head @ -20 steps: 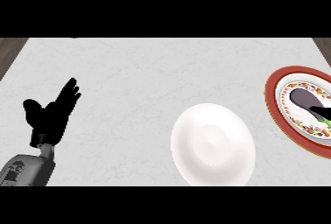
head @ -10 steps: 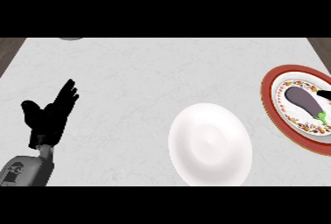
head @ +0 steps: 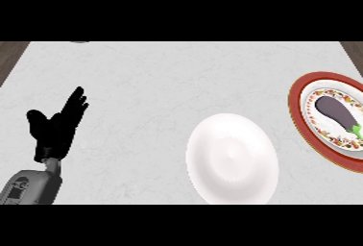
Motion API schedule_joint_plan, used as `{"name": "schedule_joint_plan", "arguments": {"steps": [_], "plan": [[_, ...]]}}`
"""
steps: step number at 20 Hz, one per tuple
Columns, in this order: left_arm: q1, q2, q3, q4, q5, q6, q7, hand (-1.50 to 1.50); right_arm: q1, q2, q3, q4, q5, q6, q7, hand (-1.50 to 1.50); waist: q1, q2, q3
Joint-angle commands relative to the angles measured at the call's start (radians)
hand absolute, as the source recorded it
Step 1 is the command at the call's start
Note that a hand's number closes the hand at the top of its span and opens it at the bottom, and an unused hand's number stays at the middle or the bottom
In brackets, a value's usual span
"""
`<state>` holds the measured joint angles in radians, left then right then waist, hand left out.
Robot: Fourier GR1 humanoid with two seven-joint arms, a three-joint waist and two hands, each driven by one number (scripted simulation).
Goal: Pick the eggplant from the plate and place it in the plate
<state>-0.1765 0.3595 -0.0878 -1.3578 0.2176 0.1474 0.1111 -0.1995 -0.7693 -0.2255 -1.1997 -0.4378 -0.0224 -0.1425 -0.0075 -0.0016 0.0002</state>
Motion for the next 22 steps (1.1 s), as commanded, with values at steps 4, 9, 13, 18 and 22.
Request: {"name": "schedule_joint_plan", "arguments": {"steps": [4, 9, 13, 18, 22], "plan": [[0.035, -0.007, 0.029, -0.081, -0.021, -0.025, 0.064, 0.0, 0.111, -0.01, -0.134, 0.063, -0.007, 0.153, -0.13, -1.5, 0.006, 0.0, 0.0], [-0.058, 0.0, 0.083, 0.022, -0.034, -0.07, 0.05, 0.0, 0.062, -0.035, -0.169, 0.246, 0.047, 0.238, -0.223, -1.5, 0.007, 0.003, 0.0], [0.011, -0.069, 0.051, -0.015, -0.083, -0.045, 0.007, 0.0, 0.061, -0.048, -0.213, 0.326, 0.08, 0.254, -0.278, -1.5, 0.009, 0.002, 0.0], [0.036, -0.093, 0.06, -0.039, -0.097, -0.058, -0.007, 0.0, 0.022, -0.117, -0.239, 0.46, 0.106, 0.348, -0.313, -1.5, 0.011, 0.003, 0.0], [-0.022, -0.052, 0.11, -0.049, -0.089, -0.083, 0.079, 0.0, 0.029, -0.135, -0.234, 0.499, 0.152, 0.361, -0.33, -1.5, 0.01, 0.003, 0.0]]}}
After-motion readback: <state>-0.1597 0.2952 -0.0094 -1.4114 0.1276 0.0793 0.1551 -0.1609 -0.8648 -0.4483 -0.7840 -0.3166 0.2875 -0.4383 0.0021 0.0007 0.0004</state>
